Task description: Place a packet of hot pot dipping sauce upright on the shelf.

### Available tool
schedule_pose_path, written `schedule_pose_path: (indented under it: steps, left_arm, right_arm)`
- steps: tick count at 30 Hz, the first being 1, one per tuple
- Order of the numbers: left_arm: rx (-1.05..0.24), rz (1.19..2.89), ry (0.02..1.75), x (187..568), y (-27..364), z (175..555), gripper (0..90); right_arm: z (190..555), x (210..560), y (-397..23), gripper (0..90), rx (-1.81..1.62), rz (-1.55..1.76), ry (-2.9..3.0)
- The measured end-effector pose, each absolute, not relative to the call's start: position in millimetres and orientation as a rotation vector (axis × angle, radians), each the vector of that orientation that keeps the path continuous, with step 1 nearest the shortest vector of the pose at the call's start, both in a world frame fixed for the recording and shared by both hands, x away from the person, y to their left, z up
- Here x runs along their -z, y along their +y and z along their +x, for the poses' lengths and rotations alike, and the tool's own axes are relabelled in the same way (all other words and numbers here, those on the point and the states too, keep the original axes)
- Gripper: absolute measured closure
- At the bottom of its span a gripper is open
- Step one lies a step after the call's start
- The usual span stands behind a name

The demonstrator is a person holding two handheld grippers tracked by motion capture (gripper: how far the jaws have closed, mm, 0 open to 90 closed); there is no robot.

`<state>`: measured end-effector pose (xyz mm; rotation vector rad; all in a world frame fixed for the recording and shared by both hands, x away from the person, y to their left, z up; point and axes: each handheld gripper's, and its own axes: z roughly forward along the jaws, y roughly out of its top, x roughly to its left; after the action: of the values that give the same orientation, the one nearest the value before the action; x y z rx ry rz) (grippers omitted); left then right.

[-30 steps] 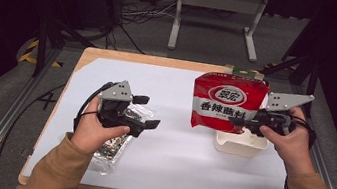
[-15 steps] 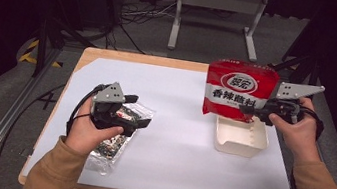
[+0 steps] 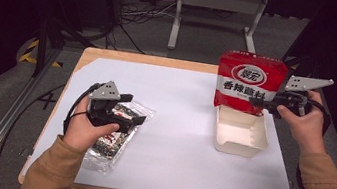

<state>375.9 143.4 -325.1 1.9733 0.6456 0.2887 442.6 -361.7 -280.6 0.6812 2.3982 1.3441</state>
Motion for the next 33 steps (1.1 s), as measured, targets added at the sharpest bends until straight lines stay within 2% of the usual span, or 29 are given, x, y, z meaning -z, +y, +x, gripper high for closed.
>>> schedule_pose_path:
  steps: [12, 33]
  left_arm:
    - [-0.273, 1.970, 0.665, 329, 147, 380, 16.4]
    - [-0.252, 1.965, 0.688, 335, 155, 385, 16.3]
  right_arm:
    - [458, 286, -377, 81.4, -1.309, 0.738, 2.361]
    - [486, 319, -386, 81.5, -1.303, 0.827, 2.379]
